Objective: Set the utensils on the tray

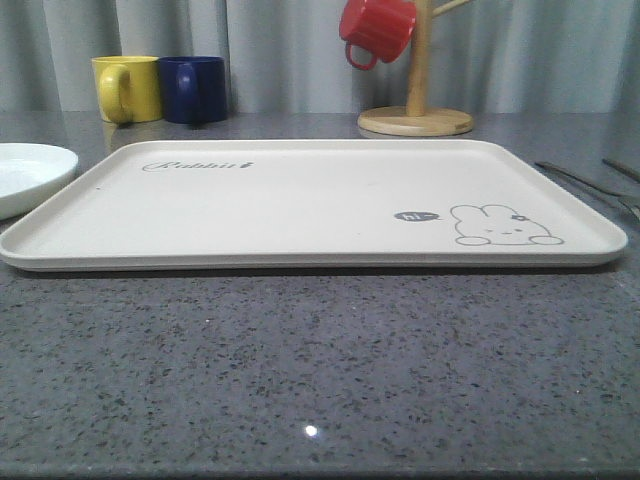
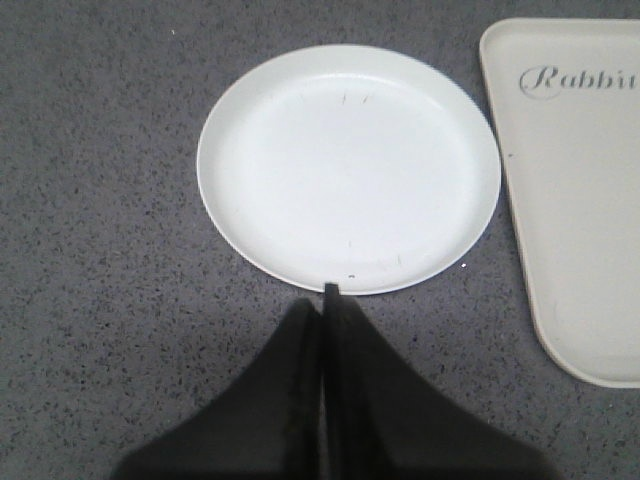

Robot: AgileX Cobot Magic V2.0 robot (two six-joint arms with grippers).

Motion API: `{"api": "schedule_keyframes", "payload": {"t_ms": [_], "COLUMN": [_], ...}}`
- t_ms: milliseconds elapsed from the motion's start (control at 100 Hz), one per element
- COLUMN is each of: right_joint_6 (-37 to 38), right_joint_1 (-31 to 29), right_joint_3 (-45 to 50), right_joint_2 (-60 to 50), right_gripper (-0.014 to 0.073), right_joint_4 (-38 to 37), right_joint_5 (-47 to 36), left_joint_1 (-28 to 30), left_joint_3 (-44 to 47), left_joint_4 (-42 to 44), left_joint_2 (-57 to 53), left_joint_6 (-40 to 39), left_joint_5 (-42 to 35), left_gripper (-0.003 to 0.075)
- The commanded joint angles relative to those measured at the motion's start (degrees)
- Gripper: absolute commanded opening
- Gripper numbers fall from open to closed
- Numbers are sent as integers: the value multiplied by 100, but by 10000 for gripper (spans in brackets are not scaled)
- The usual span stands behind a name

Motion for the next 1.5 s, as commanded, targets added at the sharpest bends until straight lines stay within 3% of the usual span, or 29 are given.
{"api": "schedule_keyframes", "payload": {"t_ms": [0, 220, 290, 410, 510, 770, 1260, 1490], "right_joint_6": [-33, -33, -33, -33, -33, -33, -33, -33], "right_joint_1": [-29, -29, -29, -29, -29, -29, -29, -29], "right_joint_3": [16, 16, 16, 16, 16, 16, 16, 16], "right_joint_2": [-103, -103, -103, -103, -103, -103, -103, -103], "right_gripper": [-69, -69, -69, -69, -69, -69, -69, -69], "right_joint_4": [0, 0, 0, 0, 0, 0, 0, 0], "right_joint_5": [-460, -460, -460, -460, -460, -460, -460, -460], "left_joint_1": [-2, -2, -2, -2, -2, 76, 1002, 1149], "left_joint_3": [-213, -213, -213, -213, -213, -460, -2218, -2656], "left_joint_4": [17, 17, 17, 17, -76, -76, -76, -342], "left_joint_2": [147, 258, 258, 258, 258, 587, 3277, 4216], "left_joint_6": [-44, 100, 100, 100, 89, -29, 100, 443], "left_joint_5": [-176, -54, -45, -41, -50, -272, 170, 347], "left_gripper": [-19, 16, 99, 306, 388, 391, 390, 390]}}
